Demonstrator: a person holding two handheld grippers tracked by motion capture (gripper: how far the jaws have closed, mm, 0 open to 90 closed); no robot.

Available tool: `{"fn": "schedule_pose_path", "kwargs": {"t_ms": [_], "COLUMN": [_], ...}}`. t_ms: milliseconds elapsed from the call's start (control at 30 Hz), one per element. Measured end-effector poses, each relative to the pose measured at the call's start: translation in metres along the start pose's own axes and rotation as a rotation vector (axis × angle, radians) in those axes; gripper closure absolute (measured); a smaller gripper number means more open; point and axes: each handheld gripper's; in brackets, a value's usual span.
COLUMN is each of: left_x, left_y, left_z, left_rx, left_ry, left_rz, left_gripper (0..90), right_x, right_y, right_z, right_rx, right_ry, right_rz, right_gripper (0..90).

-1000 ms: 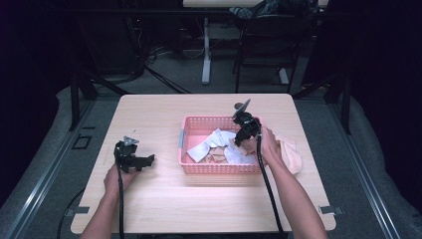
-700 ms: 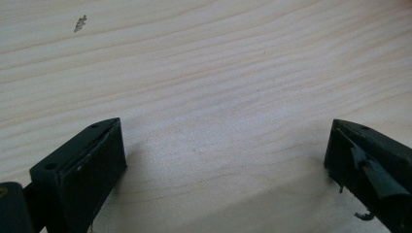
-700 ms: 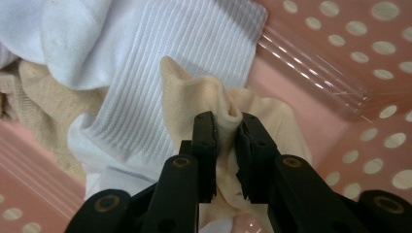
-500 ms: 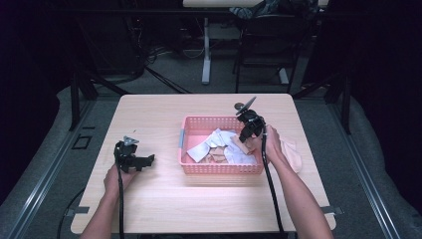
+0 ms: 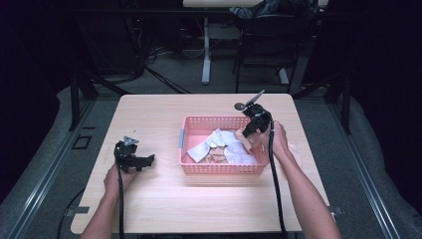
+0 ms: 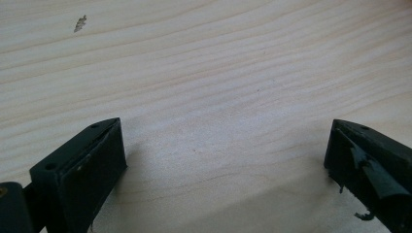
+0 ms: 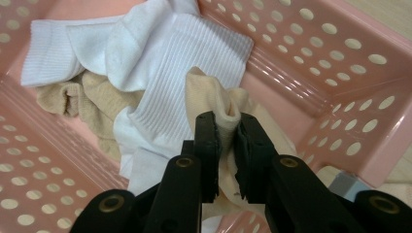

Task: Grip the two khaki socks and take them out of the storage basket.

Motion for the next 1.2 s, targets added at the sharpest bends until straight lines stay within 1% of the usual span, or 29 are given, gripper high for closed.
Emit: {"fn": "schedule_pose_path", "kwargs": {"t_ms": [33, 100, 167, 233, 267, 300, 400, 433, 500, 567, 633, 700, 733, 767, 800, 867, 900, 967, 1000, 1067, 1100, 1200], "left_x": [0.000, 0.000, 0.000, 0.000, 0.000, 0.000, 0.000, 0.000, 0.000, 0.000, 0.000, 0.000, 0.000, 0.000, 0.000, 0.000, 0.000, 0.000, 0.000, 0.000, 0.000, 0.000], "left_y": [0.000, 0.000, 0.000, 0.000, 0.000, 0.000, 0.000, 0.000, 0.000, 0.000, 0.000, 0.000, 0.000, 0.000, 0.000, 0.000, 0.000, 0.000, 0.000, 0.000, 0.000, 0.000], "left_z": [0.000, 0.000, 0.000, 0.000, 0.000, 0.000, 0.000, 0.000, 0.000, 0.000, 0.000, 0.000, 0.000, 0.000, 0.000, 0.000, 0.000, 0.000, 0.000, 0.000, 0.000, 0.000], "left_rx": [0.000, 0.000, 0.000, 0.000, 0.000, 0.000, 0.000, 0.000, 0.000, 0.000, 0.000, 0.000, 0.000, 0.000, 0.000, 0.000, 0.000, 0.000, 0.000, 0.000, 0.000, 0.000], "left_ry": [0.000, 0.000, 0.000, 0.000, 0.000, 0.000, 0.000, 0.000, 0.000, 0.000, 0.000, 0.000, 0.000, 0.000, 0.000, 0.000, 0.000, 0.000, 0.000, 0.000, 0.000, 0.000], "left_rz": [0.000, 0.000, 0.000, 0.000, 0.000, 0.000, 0.000, 0.000, 0.000, 0.000, 0.000, 0.000, 0.000, 0.000, 0.000, 0.000, 0.000, 0.000, 0.000, 0.000, 0.000, 0.000], "left_gripper": [0.9, 0.9, 0.9, 0.9, 0.9, 0.9, 0.9, 0.9, 0.9, 0.9, 0.9, 0.9, 0.9, 0.9, 0.9, 0.9, 0.9, 0.9, 0.9, 0.9, 0.9, 0.9], "right_x": [-0.001, 0.001, -0.001, -0.001, -0.001, -0.001, -0.001, 0.000, 0.000, 0.001, 0.001, 0.000, 0.001, 0.000, 0.000, 0.000, 0.000, -0.001, -0.001, -0.001, -0.002, -0.003], "right_y": [-0.001, 0.000, 0.000, 0.001, 0.001, 0.002, 0.003, 0.003, 0.004, 0.005, 0.005, 0.005, 0.005, 0.006, 0.006, 0.006, 0.007, 0.008, 0.008, 0.009, 0.010, 0.011], "right_z": [0.001, 0.005, 0.010, 0.012, 0.015, 0.021, 0.025, 0.029, 0.035, 0.045, 0.048, 0.055, 0.058, 0.062, 0.069, 0.071, 0.078, 0.080, 0.082, 0.088, 0.090, 0.097], "right_rx": [0.013, 0.007, 0.028, 0.027, 0.030, 0.045, 0.059, 0.058, 0.071, 0.087, 0.096, 0.109, 0.111, 0.117, 0.122, 0.123, 0.128, 0.129, 0.151, 0.136, 0.143, 0.152], "right_ry": [-0.002, 0.007, 0.012, 0.012, 0.017, 0.020, 0.028, 0.023, 0.023, 0.029, 0.032, 0.032, 0.030, 0.030, 0.030, 0.031, 0.027, 0.028, 0.035, 0.028, 0.030, 0.027], "right_rz": [-0.007, 0.007, 0.005, 0.004, 0.013, 0.011, 0.009, 0.015, 0.011, 0.013, 0.014, 0.011, 0.021, 0.019, 0.023, 0.023, 0.027, 0.026, 0.023, 0.041, 0.035, 0.049], "right_gripper": [80.2, 80.2, 80.2, 80.2, 80.2, 80.3, 80.3, 80.3, 80.3, 80.3, 80.3, 80.3, 80.3, 80.3, 80.3, 80.3, 80.3, 80.3, 80.3, 80.3, 80.3, 80.3]}}
Point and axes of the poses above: each handheld gripper's, and its own axes: z roughly backward along the jaws, y roughly out of its top, x roughly to its right, and after that the axes turned 1 degree about z, right-handed
